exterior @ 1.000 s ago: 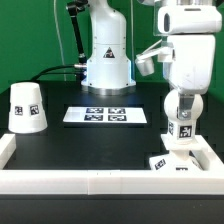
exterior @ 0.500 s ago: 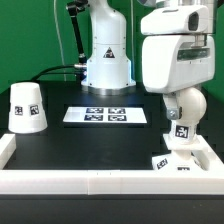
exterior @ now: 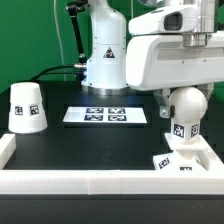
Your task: Assemble lamp
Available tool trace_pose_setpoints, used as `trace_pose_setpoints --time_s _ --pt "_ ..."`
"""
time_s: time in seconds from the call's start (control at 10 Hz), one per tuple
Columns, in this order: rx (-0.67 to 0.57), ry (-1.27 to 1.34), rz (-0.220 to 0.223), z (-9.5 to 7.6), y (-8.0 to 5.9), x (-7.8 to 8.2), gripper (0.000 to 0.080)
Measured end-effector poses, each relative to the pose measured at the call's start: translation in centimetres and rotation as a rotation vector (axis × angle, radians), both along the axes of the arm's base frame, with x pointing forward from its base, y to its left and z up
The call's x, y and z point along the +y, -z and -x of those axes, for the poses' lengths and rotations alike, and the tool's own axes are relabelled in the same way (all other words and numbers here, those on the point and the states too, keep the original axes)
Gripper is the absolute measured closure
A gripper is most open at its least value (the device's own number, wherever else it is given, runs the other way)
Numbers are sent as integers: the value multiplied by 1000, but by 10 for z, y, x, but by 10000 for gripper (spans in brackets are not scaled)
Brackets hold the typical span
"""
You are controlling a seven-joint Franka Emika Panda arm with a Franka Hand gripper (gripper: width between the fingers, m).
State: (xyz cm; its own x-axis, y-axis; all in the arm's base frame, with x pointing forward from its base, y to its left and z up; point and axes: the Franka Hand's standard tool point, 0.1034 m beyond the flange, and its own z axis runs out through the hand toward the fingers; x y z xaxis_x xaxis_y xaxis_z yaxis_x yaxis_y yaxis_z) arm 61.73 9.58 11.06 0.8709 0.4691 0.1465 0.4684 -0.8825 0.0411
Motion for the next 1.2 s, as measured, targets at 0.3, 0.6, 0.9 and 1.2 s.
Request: trace_pose_setpoints --time_s 0.3,0.6,0.9,1.2 --pt "-3 234 -37 -1 -1 -1 223" --pt "32 576 -82 3 1 -1 223" --pt "44 746 -107 4 3 -2 223" --pt "71 1004 -156 7 4 0 223"
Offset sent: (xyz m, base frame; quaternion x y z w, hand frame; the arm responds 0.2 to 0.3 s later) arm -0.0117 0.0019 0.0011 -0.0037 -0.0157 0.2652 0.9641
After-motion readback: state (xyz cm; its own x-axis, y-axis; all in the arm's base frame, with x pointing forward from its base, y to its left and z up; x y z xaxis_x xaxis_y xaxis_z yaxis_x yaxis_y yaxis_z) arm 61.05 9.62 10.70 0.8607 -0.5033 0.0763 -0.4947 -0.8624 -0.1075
